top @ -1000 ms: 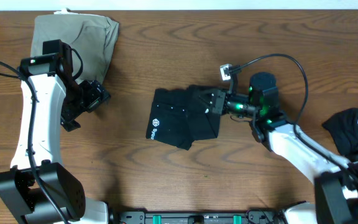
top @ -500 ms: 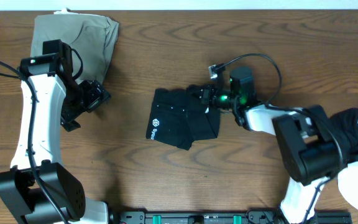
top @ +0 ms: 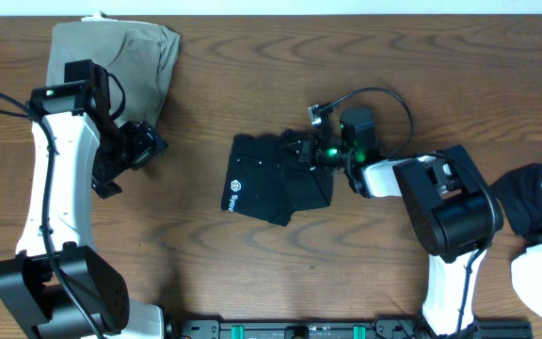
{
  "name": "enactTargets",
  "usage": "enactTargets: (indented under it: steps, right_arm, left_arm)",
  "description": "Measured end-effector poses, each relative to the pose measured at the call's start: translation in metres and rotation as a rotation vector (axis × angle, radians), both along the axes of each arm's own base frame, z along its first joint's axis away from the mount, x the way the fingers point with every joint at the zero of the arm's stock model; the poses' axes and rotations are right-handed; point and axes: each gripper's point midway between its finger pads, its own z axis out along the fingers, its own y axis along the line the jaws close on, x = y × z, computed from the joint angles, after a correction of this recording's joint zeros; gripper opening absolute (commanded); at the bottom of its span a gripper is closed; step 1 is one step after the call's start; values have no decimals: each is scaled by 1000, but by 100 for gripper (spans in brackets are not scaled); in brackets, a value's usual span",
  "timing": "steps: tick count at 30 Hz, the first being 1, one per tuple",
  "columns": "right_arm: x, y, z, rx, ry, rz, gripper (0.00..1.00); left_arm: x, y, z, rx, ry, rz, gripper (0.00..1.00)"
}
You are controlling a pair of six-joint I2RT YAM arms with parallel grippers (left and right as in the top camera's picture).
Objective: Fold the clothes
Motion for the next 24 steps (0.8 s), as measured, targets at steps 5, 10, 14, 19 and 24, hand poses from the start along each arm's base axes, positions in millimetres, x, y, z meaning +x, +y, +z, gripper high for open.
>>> enactTargets:
  steps: [5,10,14,19,24]
  right_arm:
    - [7,-2,59,72,-86,16,29]
    - [2,-16,155,138,-222,32,83]
    - [-15,-41,186,105,-179,17,99]
    - [-35,-80,155,-86,31,-105,99]
    - [-68,-133,124,-457,187,-258,99]
  left_arm:
    - [8,-17,3,-93,-59,-135,98]
    - [13,-43,11,-237,-133,-292,98]
    - [11,-68,9,-353,-177,-399,98]
    - [2,-88,-18,-415,-173,-462,98]
    - [1,-109,-37,-429,-203,-546,98]
